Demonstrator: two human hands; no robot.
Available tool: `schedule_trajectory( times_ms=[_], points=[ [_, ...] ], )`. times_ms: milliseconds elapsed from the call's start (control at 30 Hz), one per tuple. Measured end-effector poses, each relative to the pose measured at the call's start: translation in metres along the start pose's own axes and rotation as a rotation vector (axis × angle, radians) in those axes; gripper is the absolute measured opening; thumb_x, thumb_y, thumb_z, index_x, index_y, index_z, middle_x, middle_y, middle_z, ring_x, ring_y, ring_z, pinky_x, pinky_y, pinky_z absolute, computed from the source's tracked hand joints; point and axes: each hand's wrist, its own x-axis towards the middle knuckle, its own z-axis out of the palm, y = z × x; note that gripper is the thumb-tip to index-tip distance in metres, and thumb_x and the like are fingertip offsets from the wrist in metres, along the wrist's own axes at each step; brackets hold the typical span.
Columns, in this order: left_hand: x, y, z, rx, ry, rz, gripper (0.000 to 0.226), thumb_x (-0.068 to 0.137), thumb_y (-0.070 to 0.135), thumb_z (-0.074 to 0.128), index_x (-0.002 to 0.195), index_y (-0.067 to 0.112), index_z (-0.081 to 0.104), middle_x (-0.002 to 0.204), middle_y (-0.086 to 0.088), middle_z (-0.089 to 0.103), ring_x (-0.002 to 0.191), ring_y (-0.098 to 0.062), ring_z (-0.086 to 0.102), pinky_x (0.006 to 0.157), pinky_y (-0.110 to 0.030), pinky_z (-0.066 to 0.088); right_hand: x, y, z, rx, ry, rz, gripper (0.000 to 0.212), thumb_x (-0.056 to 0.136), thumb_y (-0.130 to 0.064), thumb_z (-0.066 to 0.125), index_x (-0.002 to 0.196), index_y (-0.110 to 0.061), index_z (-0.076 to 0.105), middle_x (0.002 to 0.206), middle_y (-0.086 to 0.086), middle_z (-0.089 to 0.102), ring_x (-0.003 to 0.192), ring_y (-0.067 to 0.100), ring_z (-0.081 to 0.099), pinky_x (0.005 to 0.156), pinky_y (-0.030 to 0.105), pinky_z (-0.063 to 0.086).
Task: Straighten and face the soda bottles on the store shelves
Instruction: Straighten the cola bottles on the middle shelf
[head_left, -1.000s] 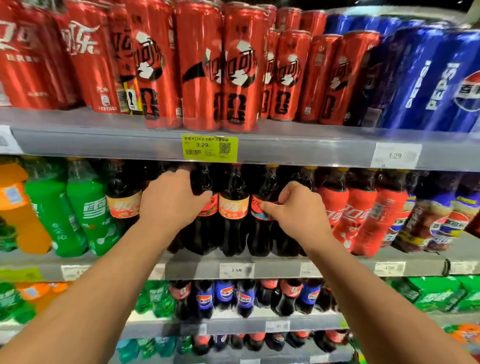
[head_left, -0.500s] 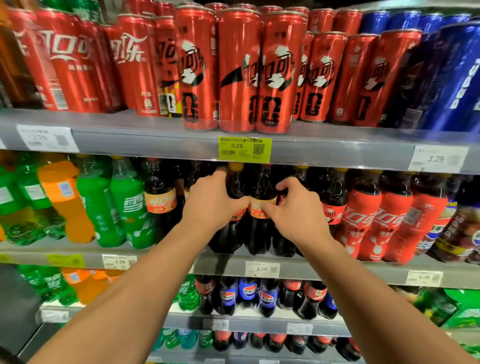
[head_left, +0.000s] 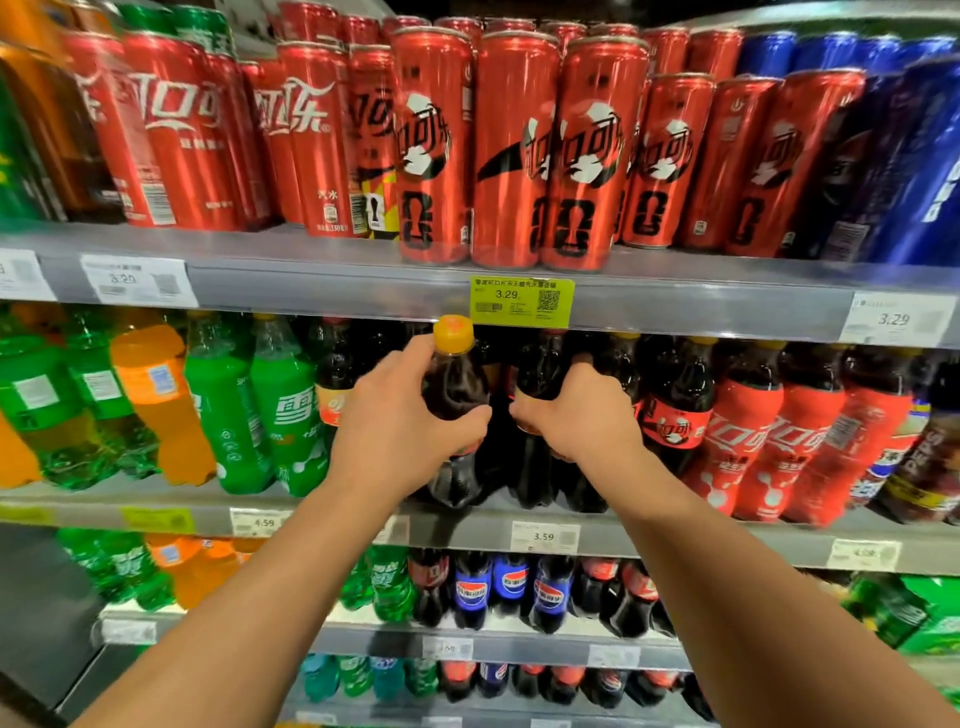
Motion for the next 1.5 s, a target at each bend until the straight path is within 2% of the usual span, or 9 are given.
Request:
schedule_trajectory(
  times_ms=[233, 400, 533, 633, 800, 1067, 1200, 1333, 1500],
  points=[
    [-0.01, -0.002, -0.016, -0.065, -0.008, 0.037, 0.051, 0.065, 0.049, 0.078, 0.092, 0.05, 0.036, 0.086, 0.015, 0.061, 0.077, -0.008, 0.055, 0.056, -0.016, 0.034, -0.015, -0.021, 0.008, 0.199, -0.02, -0.073, 0.071, 0.065, -0.055, 0.083, 0.116, -0.017, 0.052, 0.088, -0.001, 0.061, 0.087, 0.026, 0.067, 0.066, 0.033, 0.055],
    [-0.011, -0.011, -0.026, -0.045, 0.001, 0.024, 0.048, 0.063, 0.048, 0.078, 0.1, 0.043, 0.048, 0.093, 0.012, 0.066, 0.086, -0.012, 0.06, 0.066, -0.028, 0.044, -0.019, -0.048, 0.021, 0.236, -0.043, -0.063, 0.064, 0.061, -0.057, 0.079, 0.105, -0.017, 0.056, 0.097, 0.007, 0.068, 0.089, 0.031, 0.065, 0.072, 0.039, 0.057],
    [-0.013, -0.022, -0.041, -0.033, -0.001, 0.005, 0.045, 0.064, 0.046, 0.079, 0.094, 0.041, 0.046, 0.092, 0.014, 0.064, 0.081, -0.009, 0.057, 0.06, -0.014, 0.038, -0.019, -0.065, 0.032, 0.214, -0.071, -0.062, 0.063, 0.057, -0.057, 0.077, 0.102, -0.016, 0.059, 0.095, 0.008, 0.07, 0.086, 0.029, 0.066, 0.069, 0.038, 0.059],
    [-0.013, -0.03, -0.048, -0.022, 0.0, -0.01, 0.047, 0.064, 0.046, 0.079, 0.101, 0.036, 0.053, 0.094, 0.01, 0.066, 0.087, -0.014, 0.061, 0.066, -0.03, 0.046, -0.02, -0.068, 0.039, 0.226, -0.063, -0.045, 0.065, 0.062, -0.058, 0.08, 0.105, -0.014, 0.058, 0.1, 0.007, 0.068, 0.091, 0.027, 0.066, 0.073, 0.039, 0.059],
    [-0.011, -0.036, -0.051, -0.022, -0.01, -0.019, 0.047, 0.064, 0.049, 0.078, 0.1, 0.034, 0.052, 0.094, 0.011, 0.066, 0.089, -0.015, 0.062, 0.071, -0.035, 0.05, -0.016, -0.068, 0.045, 0.257, -0.057, -0.004, 0.065, 0.058, -0.066, 0.08, 0.092, -0.016, 0.056, 0.088, 0.004, 0.07, 0.076, 0.024, 0.069, 0.065, 0.042, 0.061],
    [-0.006, -0.037, -0.049, -0.056, -0.062, 0.002, 0.047, 0.066, 0.045, 0.08, 0.105, 0.034, 0.055, 0.089, 0.02, 0.059, 0.082, -0.001, 0.054, 0.061, -0.007, 0.036, -0.018, -0.073, 0.04, 0.18, -0.12, 0.007, 0.068, 0.068, -0.071, 0.071, 0.094, -0.012, 0.052, 0.087, 0.008, 0.068, 0.077, 0.029, 0.071, 0.062, 0.041, 0.06],
    [-0.003, -0.028, -0.042, -0.087, -0.058, 0.03, 0.05, 0.065, 0.048, 0.079, 0.107, 0.037, 0.055, 0.095, 0.019, 0.064, 0.088, 0.0, 0.056, 0.069, -0.02, 0.04, -0.022, -0.062, 0.036, 0.18, -0.132, -0.019, 0.052, 0.082, -0.048, 0.067, 0.114, -0.011, 0.05, 0.103, 0.011, 0.068, 0.088, 0.033, 0.069, 0.069, 0.038, 0.056],
    [0.0, -0.011, -0.025, -0.105, -0.09, 0.052, 0.054, 0.065, 0.05, 0.078, 0.113, 0.037, 0.057, 0.093, 0.019, 0.064, 0.087, -0.001, 0.058, 0.064, -0.011, 0.038, -0.036, -0.039, 0.02, 0.345, -0.095, -0.038, 0.015, 0.087, -0.017, 0.057, 0.101, -0.019, 0.059, 0.074, 0.006, 0.071, 0.053, 0.023, 0.07, 0.056, 0.035, 0.06],
    [0.005, 0.013, 0.007, -0.12, -0.161, 0.065, 0.058, 0.063, 0.058, 0.072, 0.114, 0.036, 0.058, 0.093, 0.012, 0.07, 0.085, -0.007, 0.062, 0.066, -0.02, 0.039, -0.048, -0.008, -0.003, 0.383, -0.1, -0.058, 0.025, 0.086, 0.002, 0.042, 0.09, -0.014, 0.061, 0.056, -0.001, 0.061, 0.04, 0.008, 0.056, 0.043, 0.021, 0.046]
  ],
)
